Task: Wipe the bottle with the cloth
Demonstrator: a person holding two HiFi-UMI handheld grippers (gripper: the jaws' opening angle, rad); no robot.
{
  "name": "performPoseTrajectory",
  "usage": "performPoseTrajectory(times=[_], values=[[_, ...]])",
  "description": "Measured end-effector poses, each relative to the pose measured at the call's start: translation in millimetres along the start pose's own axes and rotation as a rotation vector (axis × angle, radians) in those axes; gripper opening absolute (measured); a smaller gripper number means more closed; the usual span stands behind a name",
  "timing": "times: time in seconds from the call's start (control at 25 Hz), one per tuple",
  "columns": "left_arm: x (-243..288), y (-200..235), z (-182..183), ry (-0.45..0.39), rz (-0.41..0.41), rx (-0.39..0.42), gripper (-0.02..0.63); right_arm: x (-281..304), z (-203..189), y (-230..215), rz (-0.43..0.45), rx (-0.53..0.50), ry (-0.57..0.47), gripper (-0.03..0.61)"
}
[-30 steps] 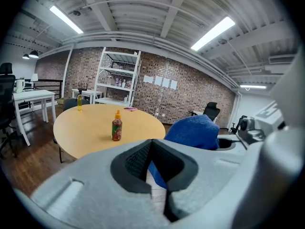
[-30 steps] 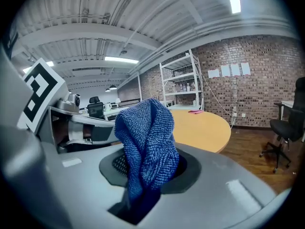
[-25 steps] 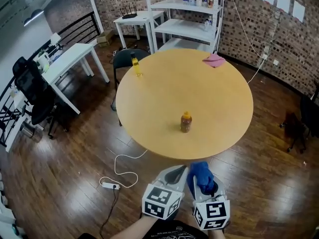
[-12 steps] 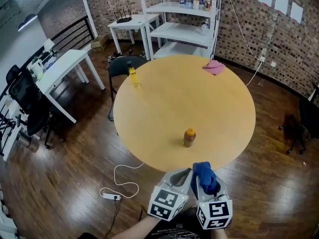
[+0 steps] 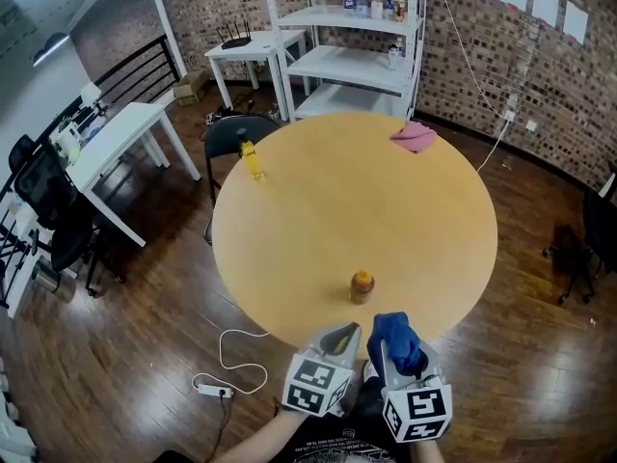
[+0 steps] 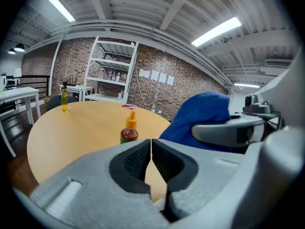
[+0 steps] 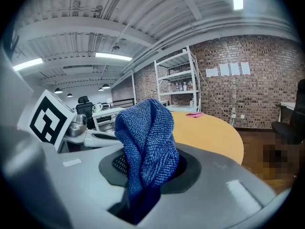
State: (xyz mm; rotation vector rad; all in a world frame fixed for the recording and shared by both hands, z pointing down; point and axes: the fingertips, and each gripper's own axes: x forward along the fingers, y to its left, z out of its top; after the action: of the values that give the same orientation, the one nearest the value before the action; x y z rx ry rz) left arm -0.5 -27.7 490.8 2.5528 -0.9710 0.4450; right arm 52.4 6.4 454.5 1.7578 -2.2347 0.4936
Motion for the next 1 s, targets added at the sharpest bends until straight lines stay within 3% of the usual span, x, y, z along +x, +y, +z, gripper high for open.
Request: performPoseTrajectory(times=[0.12,0.36,0.6,0.84,1.0], values=[[9.7,14.3,-1.0,-0.012,0.025,0.007,0.004,9.4,3.5,-5.9,0.018,-0.001,0.001,0.110],[37.4,28.7,-10.0,-0.007,0.046,0.026,0.088,24.3,8.1,-24.6,0.031,-0.006,0.003,0.110],[64.3,53.7,-15.1,-0.043,0.074,-0.013,0.255,36.4,-0.1,-34.7,0.034,-0.002,0.007,0.110],[96.1,69.7,-14.5,-0.064,0.093,0.023,0.336,41.5,-9.2,-51.0,0.024,-0.008,0.040,0.110],[115.5,71.4,-18.9,-0.049,0.071,0.041,0.344,46.2,-9.2,-63.1,0.011,-0.008,0.051,0.110]])
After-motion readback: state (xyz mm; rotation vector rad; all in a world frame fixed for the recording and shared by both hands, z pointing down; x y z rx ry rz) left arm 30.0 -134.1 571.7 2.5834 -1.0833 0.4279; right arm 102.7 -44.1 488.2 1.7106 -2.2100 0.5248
